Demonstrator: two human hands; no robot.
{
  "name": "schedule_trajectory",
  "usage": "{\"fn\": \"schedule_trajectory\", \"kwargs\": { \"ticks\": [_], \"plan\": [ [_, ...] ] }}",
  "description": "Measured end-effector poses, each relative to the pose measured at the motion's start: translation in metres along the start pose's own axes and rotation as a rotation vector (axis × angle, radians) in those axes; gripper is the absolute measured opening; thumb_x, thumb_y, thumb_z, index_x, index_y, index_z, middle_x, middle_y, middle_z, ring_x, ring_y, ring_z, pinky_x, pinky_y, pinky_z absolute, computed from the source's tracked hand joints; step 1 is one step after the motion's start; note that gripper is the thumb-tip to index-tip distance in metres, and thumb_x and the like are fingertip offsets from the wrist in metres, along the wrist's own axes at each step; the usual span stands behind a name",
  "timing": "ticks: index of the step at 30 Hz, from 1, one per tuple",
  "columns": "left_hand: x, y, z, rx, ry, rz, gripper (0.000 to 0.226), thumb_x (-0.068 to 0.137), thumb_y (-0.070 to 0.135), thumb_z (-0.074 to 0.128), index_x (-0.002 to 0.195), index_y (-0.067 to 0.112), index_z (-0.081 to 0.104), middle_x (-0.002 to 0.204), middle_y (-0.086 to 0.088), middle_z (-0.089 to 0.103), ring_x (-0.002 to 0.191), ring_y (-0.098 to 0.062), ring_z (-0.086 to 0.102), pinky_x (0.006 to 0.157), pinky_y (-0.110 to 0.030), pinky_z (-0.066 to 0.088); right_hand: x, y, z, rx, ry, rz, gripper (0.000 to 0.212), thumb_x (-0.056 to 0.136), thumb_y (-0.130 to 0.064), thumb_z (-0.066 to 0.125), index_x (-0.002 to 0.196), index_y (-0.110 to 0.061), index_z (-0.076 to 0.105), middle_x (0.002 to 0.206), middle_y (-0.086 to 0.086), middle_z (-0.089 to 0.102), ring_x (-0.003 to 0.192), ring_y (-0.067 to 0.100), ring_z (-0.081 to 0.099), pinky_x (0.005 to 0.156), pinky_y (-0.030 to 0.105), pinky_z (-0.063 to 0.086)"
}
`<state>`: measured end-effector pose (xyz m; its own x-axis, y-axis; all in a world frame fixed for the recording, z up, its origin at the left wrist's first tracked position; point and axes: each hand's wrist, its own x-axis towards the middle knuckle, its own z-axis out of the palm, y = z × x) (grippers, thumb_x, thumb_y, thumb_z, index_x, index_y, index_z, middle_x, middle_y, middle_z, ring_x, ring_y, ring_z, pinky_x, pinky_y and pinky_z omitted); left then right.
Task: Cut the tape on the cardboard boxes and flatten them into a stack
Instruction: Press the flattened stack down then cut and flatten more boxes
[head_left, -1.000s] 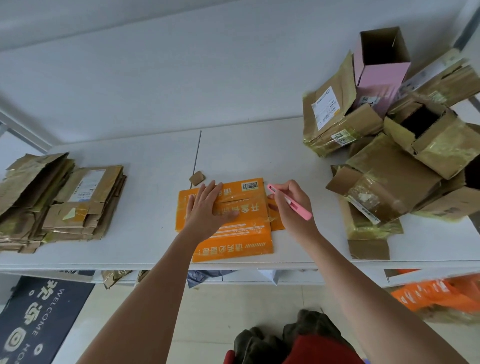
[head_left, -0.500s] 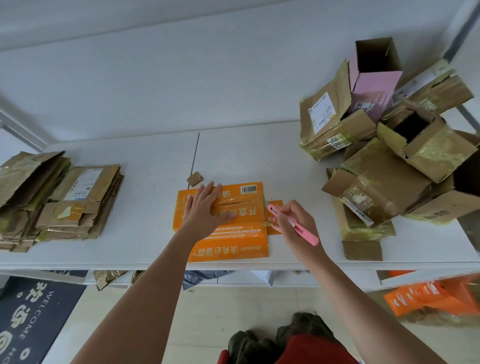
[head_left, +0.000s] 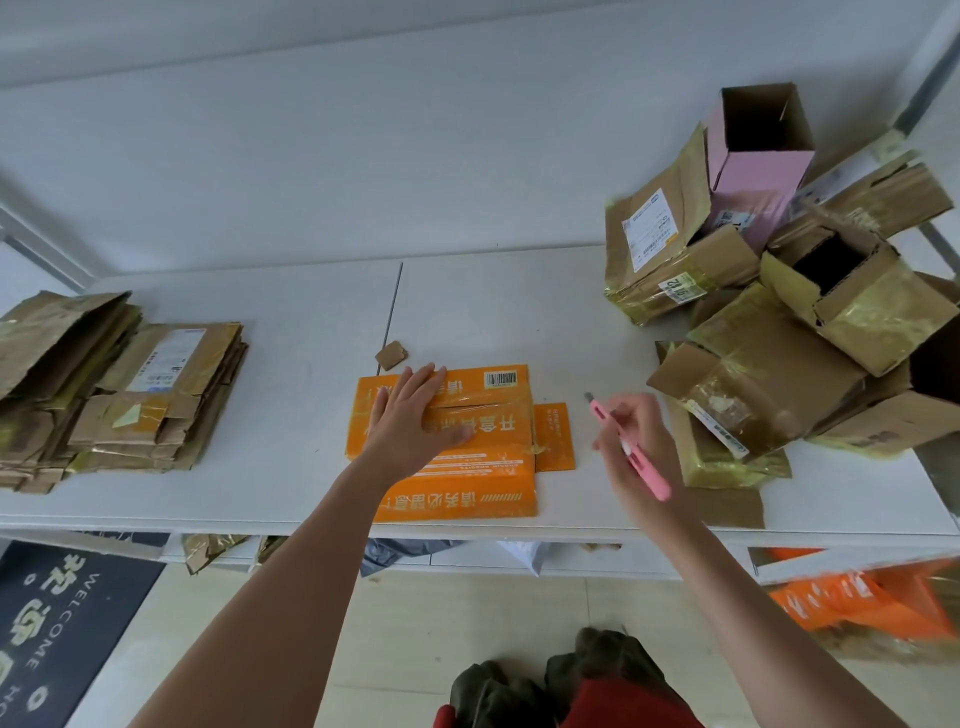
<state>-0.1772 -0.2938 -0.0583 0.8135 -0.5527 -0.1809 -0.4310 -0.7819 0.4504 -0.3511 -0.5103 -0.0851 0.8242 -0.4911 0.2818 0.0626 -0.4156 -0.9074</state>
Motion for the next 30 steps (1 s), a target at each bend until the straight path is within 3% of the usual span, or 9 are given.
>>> {"fn": "schedule_trajectory", "kwargs": {
  "ticks": [2, 4, 7, 11, 14, 18, 22, 26, 30],
  "plan": [
    [0.0, -0.001, -0.002, -0.006, -0.019, 0.007, 0.087, 0.085, 0.058, 0.061, 0.155, 0.028, 0.019, 0.163, 0.011, 0.012, 0.151, -0.013, -0.005, 0.12, -0.04, -0.011, 0.01, 0.025, -0.001, -0.445, -0.055, -0.081, 0.02, 0.094, -0.017, 0.059, 0.11, -0.019, 0.046, 0.097, 0.007, 0.057, 0.069, 0.018, 0.058, 0.049, 0.031, 0.051],
    [0.001, -0.004, -0.007, -0.018, -0.056, 0.015, 0.088, 0.084, 0.056, 0.064, 0.155, 0.029, 0.02, 0.162, 0.011, 0.013, 0.151, -0.012, -0.004, 0.12, -0.04, -0.011, 0.013, 0.043, 0.0, -0.862, -0.308, -0.025, 0.028, 0.09, -0.018, 0.066, 0.115, -0.016, 0.053, 0.104, 0.008, 0.053, 0.082, 0.021, 0.059, 0.053, 0.032, 0.053],
    [0.001, -0.01, -0.015, -0.022, -0.113, 0.038, 0.088, 0.084, 0.052, 0.067, 0.155, 0.029, 0.02, 0.162, 0.011, 0.013, 0.151, -0.011, -0.006, 0.12, -0.04, -0.012, 0.017, 0.044, 0.0, -1.092, -0.517, 0.031, 0.046, 0.086, -0.022, 0.073, 0.127, -0.013, 0.055, 0.115, 0.008, 0.054, 0.105, 0.021, 0.057, 0.065, 0.028, 0.053],
    [-0.003, -0.011, -0.016, 0.018, -0.091, 0.074, 0.086, 0.085, 0.05, 0.067, 0.155, 0.031, 0.021, 0.164, 0.012, 0.011, 0.148, -0.005, -0.012, 0.119, -0.042, -0.016, 0.038, 0.013, 0.011, -0.909, -0.415, 0.044, 0.058, 0.094, -0.012, 0.058, 0.147, -0.023, 0.036, 0.123, 0.008, 0.05, 0.11, 0.021, 0.052, 0.073, 0.027, 0.05],
    [-0.016, -0.003, -0.009, 0.047, 0.116, -0.024, 0.097, 0.079, 0.057, 0.071, 0.156, 0.031, 0.018, 0.165, 0.003, 0.0, 0.15, -0.017, -0.016, 0.118, -0.043, -0.015, 0.067, -0.025, 0.037, -0.574, -0.274, -0.136, 0.047, 0.096, -0.006, 0.054, 0.141, -0.017, 0.046, 0.126, 0.005, 0.054, 0.117, 0.019, 0.052, 0.082, 0.021, 0.044],
    [-0.041, 0.004, -0.002, -0.13, 0.263, -0.442, 0.124, 0.071, 0.069, 0.071, 0.156, 0.021, -0.006, 0.161, -0.008, -0.019, 0.148, -0.031, -0.02, 0.12, -0.047, -0.01, 0.087, -0.047, 0.091, -0.519, -0.625, -0.074, 0.047, 0.104, -0.027, 0.045, 0.15, -0.022, 0.038, 0.156, 0.005, 0.035, 0.147, 0.024, 0.026, 0.119, 0.037, 0.024],
    [-0.049, -0.017, -0.019, -0.162, 0.312, -0.612, 0.127, 0.07, 0.061, 0.078, 0.156, 0.017, -0.005, 0.161, -0.011, -0.015, 0.149, -0.032, -0.014, 0.122, -0.047, -0.002, 0.066, -0.056, 0.126, -0.669, -0.7, 0.032, 0.056, 0.104, -0.042, 0.036, 0.155, -0.022, 0.026, 0.154, 0.007, 0.039, 0.139, 0.031, 0.035, 0.111, 0.044, 0.029],
    [-0.055, -0.044, -0.038, -0.28, 0.363, -0.773, 0.115, 0.075, 0.044, 0.082, 0.155, 0.01, 0.006, 0.16, -0.018, 0.006, 0.145, -0.04, 0.015, 0.115, -0.05, 0.026, 0.033, -0.077, 0.149, -0.783, -0.698, -0.041, 0.072, 0.098, -0.055, 0.041, 0.152, -0.012, 0.023, 0.138, 0.014, 0.049, 0.124, 0.033, 0.047, 0.098, 0.046, 0.042],
    [-0.057, -0.053, -0.031, -0.97, 0.263, -0.945, 0.059, 0.082, 0.036, 0.079, 0.121, -0.002, 0.054, 0.111, -0.018, 0.066, 0.092, -0.034, 0.069, 0.071, -0.041, 0.059, 0.031, -0.09, 0.16, -0.623, -0.614, 0.052, 0.07, 0.088, -0.059, 0.06, 0.137, -0.013, 0.04, 0.127, 0.007, 0.051, 0.115, 0.025, 0.056, 0.091, 0.041, 0.05]
  ]
}}
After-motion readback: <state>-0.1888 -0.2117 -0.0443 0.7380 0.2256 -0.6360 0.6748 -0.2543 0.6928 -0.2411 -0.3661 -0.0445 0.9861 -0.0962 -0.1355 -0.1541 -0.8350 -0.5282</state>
